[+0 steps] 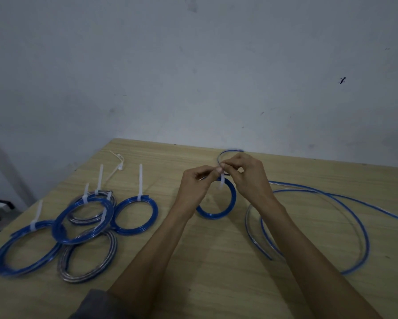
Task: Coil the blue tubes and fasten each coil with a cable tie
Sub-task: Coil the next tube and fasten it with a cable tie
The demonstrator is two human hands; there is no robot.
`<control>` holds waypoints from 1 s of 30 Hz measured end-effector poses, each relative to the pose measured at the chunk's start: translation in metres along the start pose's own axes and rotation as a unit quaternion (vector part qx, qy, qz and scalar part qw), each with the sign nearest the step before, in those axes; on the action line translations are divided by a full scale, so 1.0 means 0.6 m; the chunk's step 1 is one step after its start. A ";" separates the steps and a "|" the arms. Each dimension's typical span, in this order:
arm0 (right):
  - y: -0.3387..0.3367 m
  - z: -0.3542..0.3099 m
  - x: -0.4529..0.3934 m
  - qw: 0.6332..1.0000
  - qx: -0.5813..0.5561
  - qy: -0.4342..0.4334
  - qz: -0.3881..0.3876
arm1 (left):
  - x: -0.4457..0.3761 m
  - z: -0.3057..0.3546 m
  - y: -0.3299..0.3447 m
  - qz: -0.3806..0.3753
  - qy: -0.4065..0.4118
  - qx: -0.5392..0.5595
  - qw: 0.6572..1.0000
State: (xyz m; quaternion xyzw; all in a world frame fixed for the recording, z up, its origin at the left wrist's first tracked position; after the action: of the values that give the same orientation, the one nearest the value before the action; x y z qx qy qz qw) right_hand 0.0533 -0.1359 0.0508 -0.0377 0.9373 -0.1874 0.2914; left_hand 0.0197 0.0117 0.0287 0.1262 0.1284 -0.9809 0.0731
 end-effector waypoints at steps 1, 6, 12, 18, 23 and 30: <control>-0.002 0.000 0.000 1.000 0.000 0.000 0.001 | 0.001 0.003 0.001 -0.005 -0.005 0.001 1.000; -0.007 -0.005 0.000 0.999 -0.026 0.015 0.038 | 0.004 0.011 -0.002 -0.034 -0.049 0.005 0.998; -0.030 -0.001 -0.018 0.991 -0.055 0.022 0.121 | 0.021 0.018 0.021 -0.081 -0.059 0.014 0.995; -0.015 0.011 -0.011 0.988 -0.058 0.038 0.135 | 0.023 0.015 0.022 -0.076 -0.076 0.018 0.994; -0.014 0.009 -0.013 0.987 -0.051 0.023 0.152 | 0.025 0.020 0.026 -0.097 -0.086 0.027 0.991; -0.029 0.016 -0.017 0.975 -0.099 0.056 0.188 | 0.025 0.016 0.034 -0.117 -0.112 0.031 0.986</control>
State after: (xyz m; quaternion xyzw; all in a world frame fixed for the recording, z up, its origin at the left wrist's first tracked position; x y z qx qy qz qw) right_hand 0.0665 -0.1532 0.0551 0.1213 0.9564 -0.0372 0.2632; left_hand 0.0066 -0.0118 0.0289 0.0015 0.1025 -0.9942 -0.0325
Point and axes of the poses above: each hand's wrist, its own x-axis away from the middle knuckle, its own y-axis out of the palm, z = x × y, the point moved 1 cm from there along -x, towards the middle knuckle, and after that the axes turned 14 degrees about -x, right-handed, at the moved point
